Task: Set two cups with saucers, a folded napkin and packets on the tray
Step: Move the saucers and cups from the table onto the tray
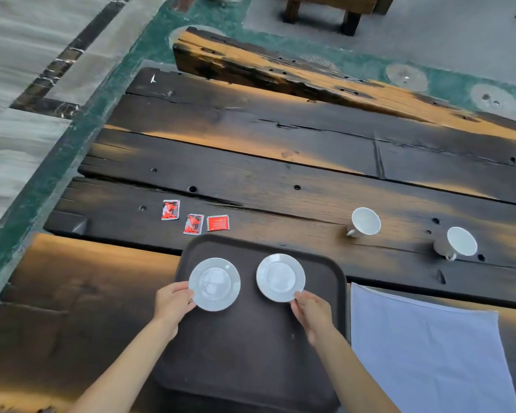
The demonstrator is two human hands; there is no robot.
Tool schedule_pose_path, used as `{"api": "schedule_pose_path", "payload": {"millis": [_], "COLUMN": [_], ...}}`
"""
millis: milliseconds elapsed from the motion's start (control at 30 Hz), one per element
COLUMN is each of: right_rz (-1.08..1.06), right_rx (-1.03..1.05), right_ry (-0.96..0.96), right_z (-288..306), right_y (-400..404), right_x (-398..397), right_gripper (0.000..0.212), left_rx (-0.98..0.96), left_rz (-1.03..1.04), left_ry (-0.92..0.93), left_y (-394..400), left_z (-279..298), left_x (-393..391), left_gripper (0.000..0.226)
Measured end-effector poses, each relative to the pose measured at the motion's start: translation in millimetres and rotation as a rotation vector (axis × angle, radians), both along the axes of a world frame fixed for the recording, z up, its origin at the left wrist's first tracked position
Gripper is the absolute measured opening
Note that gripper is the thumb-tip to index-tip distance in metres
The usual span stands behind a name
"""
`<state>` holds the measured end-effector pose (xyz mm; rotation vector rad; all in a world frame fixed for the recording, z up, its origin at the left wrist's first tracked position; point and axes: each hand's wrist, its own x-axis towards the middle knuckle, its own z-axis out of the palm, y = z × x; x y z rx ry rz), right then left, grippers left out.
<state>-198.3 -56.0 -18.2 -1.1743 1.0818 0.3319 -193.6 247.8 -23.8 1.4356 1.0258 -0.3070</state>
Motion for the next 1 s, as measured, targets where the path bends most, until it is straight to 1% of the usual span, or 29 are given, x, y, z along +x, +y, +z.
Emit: {"api": "schedule_pose_path", "payload": {"millis": [167, 267, 333, 467, 567, 667, 800, 900, 1000], "right_rz": [0.002, 0.009, 0.017, -0.055, -0.078, -0.067, -0.055, -0.021, -0.007], "right_rx": [-0.026, -0.041, -0.052, -0.113, -0.086, -0.033, 0.011, 0.07, 0.116], "right_ry": [0.046, 0.077, 0.098, 0.089, 0.078, 0.06, 0.023, -0.001, -0.043], "right_z": [-14.6, -22.0, -24.4, -23.3, -20.6, -17.2, -10.6, -2.3, 10.4], "right_y": [12.1, 16.7, 18.2, 21.5, 25.3, 24.9, 20.8, 13.8, -1.3], "right_x": [9.8, 11.9, 11.0, 11.3, 11.3, 6.9, 0.0, -5.4, -9.1], "right_gripper": [0.013, 0.011, 0.012, 0.016, 0.021, 0.024, 0.027, 0.03, 0.033], "left_rx": [0.042, 0.129, 0.214, 0.303, 0.285, 0.211, 0.142, 0.163, 0.209], "left_rz": [-0.05, -0.137, -0.179, -0.228, -0.285, -0.282, -0.279, -0.301, -0.342], "left_ry": [-0.002, -0.003, -0.007, -0.063, -0.084, -0.088, -0.112, -0.111, -0.098], "left_y": [2.6, 5.5, 6.6, 3.7, 2.4, 5.7, 4.2, -2.2, -11.5], "left_z": [-10.2, -15.7, -17.0, -12.1, -11.1, -12.1, -5.8, -1.4, 7.8], "left_x": [12.1, 15.8, 15.9, 16.8, 13.5, 9.3, 3.3, -1.2, -2.7], "left_gripper": [0.027, 0.023, 0.024, 0.026, 0.026, 0.018, 0.025, 0.026, 0.017]}}
